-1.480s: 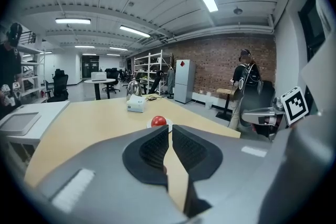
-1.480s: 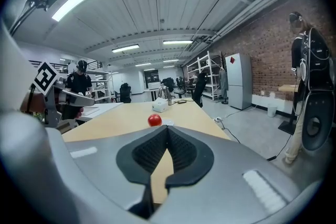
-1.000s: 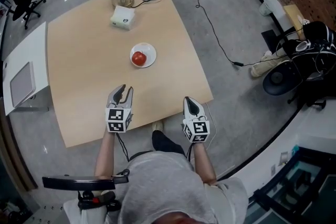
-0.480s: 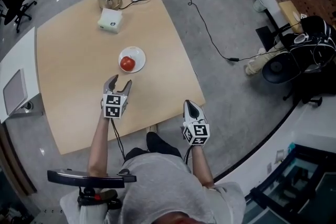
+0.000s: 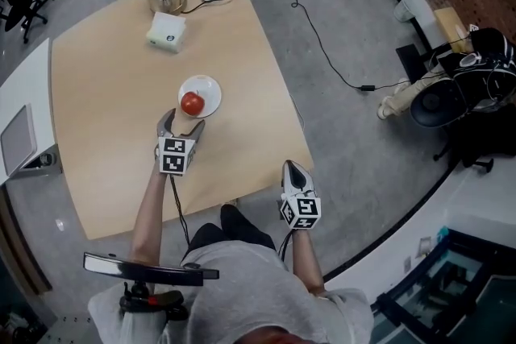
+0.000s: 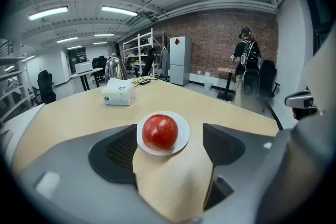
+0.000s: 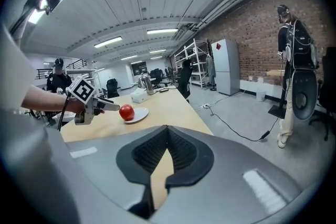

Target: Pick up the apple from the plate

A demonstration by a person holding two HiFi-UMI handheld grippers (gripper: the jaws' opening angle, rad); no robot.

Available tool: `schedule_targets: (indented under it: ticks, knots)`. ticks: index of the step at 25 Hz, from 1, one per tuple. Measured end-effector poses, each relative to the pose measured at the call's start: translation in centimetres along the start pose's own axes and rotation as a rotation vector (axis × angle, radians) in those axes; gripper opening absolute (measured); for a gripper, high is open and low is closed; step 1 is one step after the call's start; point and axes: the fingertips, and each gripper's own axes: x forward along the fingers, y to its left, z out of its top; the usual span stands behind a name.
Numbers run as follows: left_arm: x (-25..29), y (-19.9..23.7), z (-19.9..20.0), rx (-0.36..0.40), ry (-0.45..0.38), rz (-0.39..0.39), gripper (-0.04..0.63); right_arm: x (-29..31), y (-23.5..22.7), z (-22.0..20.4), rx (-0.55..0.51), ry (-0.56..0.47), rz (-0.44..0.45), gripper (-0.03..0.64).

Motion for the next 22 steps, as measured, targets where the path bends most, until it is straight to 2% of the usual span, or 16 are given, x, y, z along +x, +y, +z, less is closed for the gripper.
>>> schedule_targets:
  ticks: [7,15,22]
  knots:
    - [3.8,0.8,-1.3,0.038,0.048,-0.009,0.456,2.0,-0.6,-0.6,0.002,0.021,-0.008,0.006]
    - [6.2,1.6,-2.3,0.006,0.064,-0.003,0.459,2.9,-1.3,-1.4,0.030,0.048,-0.017,0.006]
    - [7.5,2.1,-2.5,0.016,0.064,0.000,0.459,3.4,-0.9,-2.5,0.056,0.073,-0.006,0.006]
